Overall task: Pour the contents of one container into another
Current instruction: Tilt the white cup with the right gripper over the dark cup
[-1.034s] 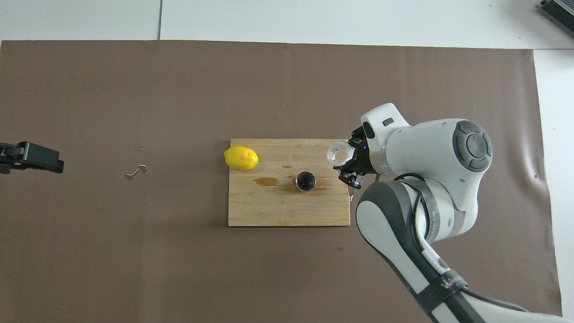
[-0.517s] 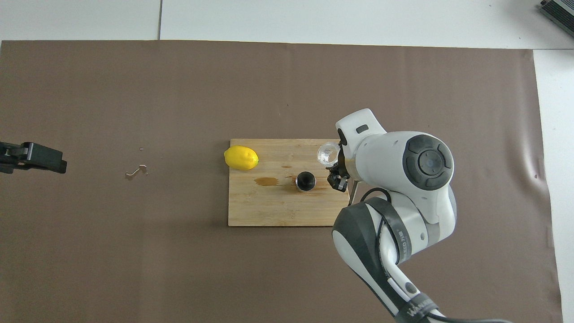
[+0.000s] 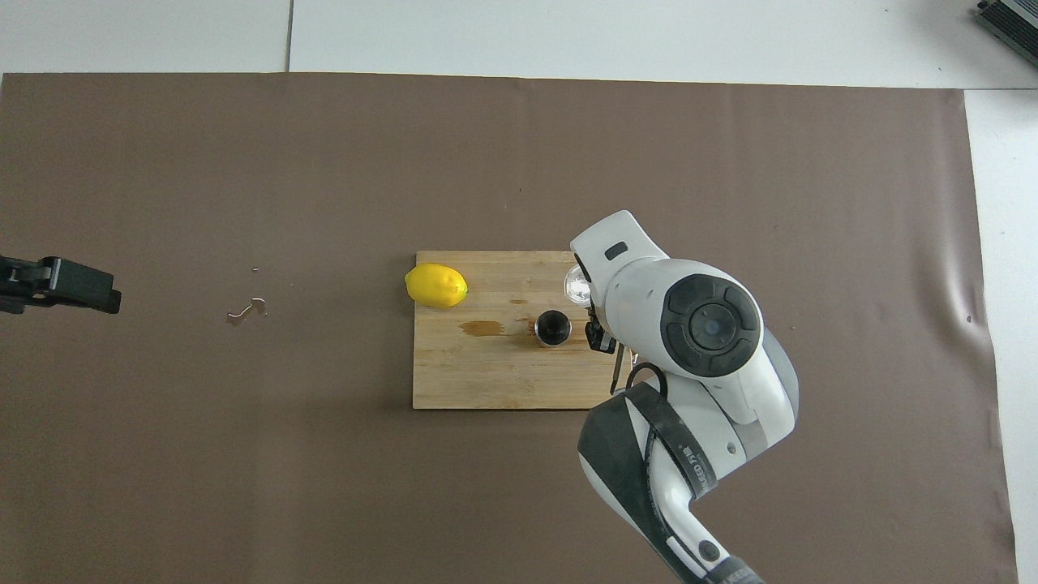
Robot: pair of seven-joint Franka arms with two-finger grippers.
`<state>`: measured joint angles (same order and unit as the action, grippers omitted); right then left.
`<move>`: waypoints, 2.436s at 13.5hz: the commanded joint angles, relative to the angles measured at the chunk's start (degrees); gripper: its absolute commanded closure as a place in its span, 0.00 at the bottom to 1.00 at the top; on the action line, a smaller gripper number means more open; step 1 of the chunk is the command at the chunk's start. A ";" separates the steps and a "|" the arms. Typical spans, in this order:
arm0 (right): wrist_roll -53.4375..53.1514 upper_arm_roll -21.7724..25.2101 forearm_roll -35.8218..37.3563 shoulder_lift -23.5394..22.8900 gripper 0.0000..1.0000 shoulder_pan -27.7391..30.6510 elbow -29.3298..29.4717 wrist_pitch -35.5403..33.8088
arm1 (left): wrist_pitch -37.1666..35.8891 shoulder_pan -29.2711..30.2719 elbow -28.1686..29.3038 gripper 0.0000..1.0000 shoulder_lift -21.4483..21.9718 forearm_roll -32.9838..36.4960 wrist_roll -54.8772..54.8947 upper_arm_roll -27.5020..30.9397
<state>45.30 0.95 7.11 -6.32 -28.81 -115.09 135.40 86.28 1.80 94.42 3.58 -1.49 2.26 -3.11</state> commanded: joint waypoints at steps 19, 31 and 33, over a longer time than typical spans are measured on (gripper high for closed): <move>-18.75 -0.15 27.15 4.21 0.95 -7.05 -6.28 -0.49 | 1.08 -0.48 0.67 0.00 -0.24 1.05 -0.15 0.21; -25.25 -0.42 40.51 7.02 0.95 -8.98 -10.15 -0.57 | 1.17 -0.48 0.67 0.00 -0.33 1.05 -0.24 0.21; -27.36 -0.42 42.80 7.37 0.95 -9.25 -10.68 -0.57 | 1.17 -0.48 0.67 0.00 -0.33 1.06 -0.24 0.21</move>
<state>20.87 0.86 46.84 -1.05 -37.95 -123.61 135.16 86.39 1.80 94.44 3.00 -1.29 2.26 -3.11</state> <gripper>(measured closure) 0.480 0.000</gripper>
